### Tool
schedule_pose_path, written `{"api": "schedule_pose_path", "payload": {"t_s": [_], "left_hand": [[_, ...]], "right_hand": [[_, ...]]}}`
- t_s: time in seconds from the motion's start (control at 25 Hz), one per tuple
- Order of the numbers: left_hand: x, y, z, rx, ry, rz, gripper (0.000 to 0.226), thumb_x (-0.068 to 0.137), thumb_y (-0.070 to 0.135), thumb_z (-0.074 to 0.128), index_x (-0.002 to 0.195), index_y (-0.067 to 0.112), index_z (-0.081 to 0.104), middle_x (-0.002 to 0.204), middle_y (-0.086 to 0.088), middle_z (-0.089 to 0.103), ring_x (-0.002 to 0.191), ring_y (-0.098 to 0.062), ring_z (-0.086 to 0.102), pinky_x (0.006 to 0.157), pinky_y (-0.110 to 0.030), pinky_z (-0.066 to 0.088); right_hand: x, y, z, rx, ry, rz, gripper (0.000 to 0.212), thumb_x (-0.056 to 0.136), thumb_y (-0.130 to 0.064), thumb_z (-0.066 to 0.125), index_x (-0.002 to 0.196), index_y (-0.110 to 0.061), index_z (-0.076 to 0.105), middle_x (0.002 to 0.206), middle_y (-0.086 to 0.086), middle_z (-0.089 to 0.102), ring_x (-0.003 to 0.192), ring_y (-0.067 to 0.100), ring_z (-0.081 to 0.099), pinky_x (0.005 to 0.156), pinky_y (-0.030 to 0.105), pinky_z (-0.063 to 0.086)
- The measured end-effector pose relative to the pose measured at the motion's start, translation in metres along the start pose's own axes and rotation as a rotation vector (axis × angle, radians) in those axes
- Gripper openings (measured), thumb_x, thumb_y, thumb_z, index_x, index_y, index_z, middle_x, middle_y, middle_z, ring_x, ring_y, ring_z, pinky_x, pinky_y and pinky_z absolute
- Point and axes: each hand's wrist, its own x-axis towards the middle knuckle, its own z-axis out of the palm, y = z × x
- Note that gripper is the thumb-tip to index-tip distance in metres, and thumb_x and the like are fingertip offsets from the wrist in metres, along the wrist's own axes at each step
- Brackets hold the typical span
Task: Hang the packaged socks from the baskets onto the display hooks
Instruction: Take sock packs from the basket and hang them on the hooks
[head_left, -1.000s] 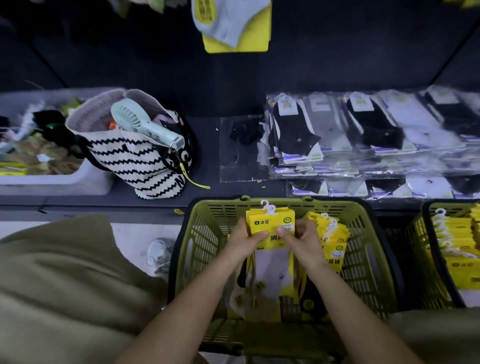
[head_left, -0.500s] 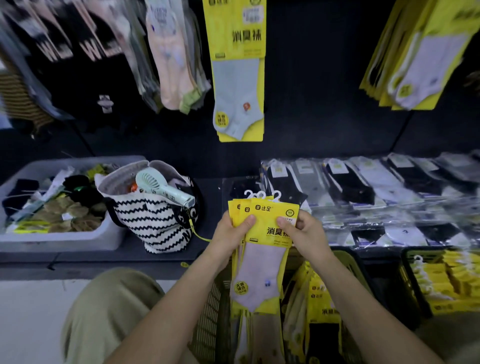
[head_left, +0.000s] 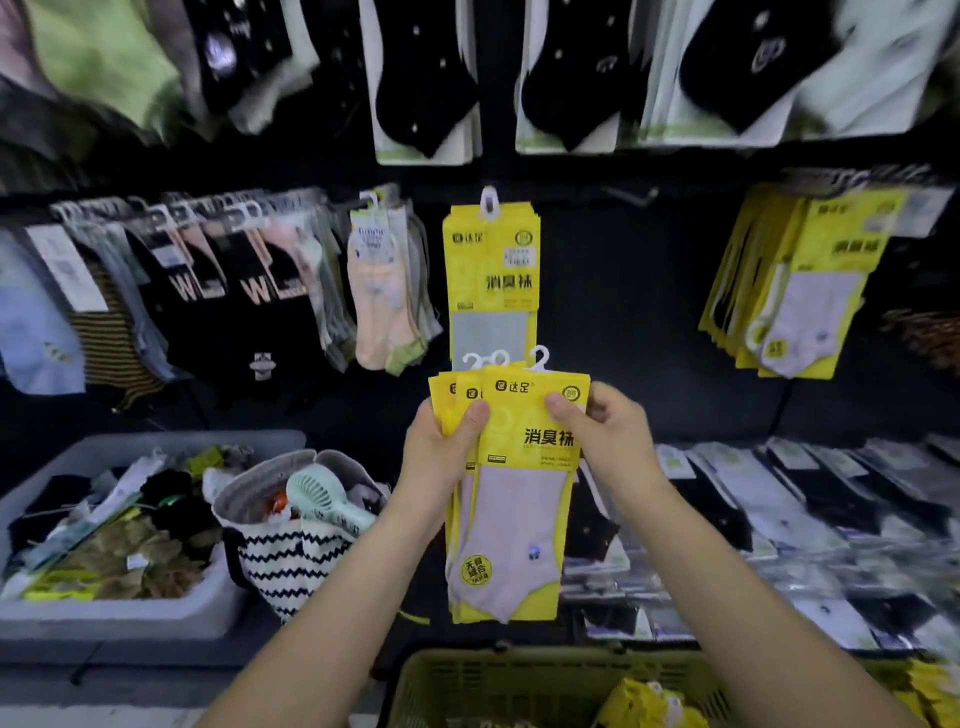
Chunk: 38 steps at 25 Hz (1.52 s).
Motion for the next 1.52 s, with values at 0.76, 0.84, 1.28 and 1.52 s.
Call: {"api": "schedule_pose_path", "payload": {"t_s": [0.76,0.84,1.28,1.52], "left_hand": [[0.064,0.091,-0.061,0.055,0.172,0.176,0.007,0.092,0.029,0.056,0.092,0.027,0.062,0.097,-0.001,0.072,0.085,-0.015,0.070,0.072,-0.032,0.056],[0.064,0.092,-0.060,0.054,0.171,0.182,0.005,0.091,0.028,0.057,0.091,0.028,0.062,0.097,0.000,0.071,0.085,-0.016,0.070,0.074,-0.034,0.057],[0.059,0.095,-0.071,0.068,0.195,0.179,0.008,0.092,0.028,0.055,0.098,0.026,0.061,0.090,0.008,0.070,0.069,0.001,0.068,0.052,-0.012,0.050],[0.058,0.099,-0.067,0.099,0.171,0.181,0.016,0.092,0.028,0.056,0.105,0.019,0.062,0.092,0.006,0.070,0.071,-0.001,0.068,0.054,-0.013,0.051]], "right_hand": [[0.106,-0.093,0.051,-0.349,0.117,-0.169,0.022,0.091,-0.031,0.056,0.095,-0.010,0.056,0.090,0.004,0.064,0.085,0.022,0.062,0.072,0.039,0.053],[0.107,-0.092,0.057,-0.395,0.142,-0.180,0.020,0.091,-0.034,0.055,0.090,-0.014,0.053,0.081,-0.003,0.059,0.076,0.016,0.058,0.060,0.031,0.047],[0.110,-0.091,0.057,-0.505,0.107,-0.142,0.022,0.092,-0.037,0.053,0.088,-0.016,0.048,0.077,-0.006,0.050,0.069,0.009,0.051,0.052,0.026,0.039],[0.106,-0.083,0.060,-0.469,0.111,-0.094,0.032,0.090,-0.042,0.054,0.093,-0.010,0.055,0.089,0.004,0.061,0.083,0.022,0.059,0.066,0.035,0.047]]}}
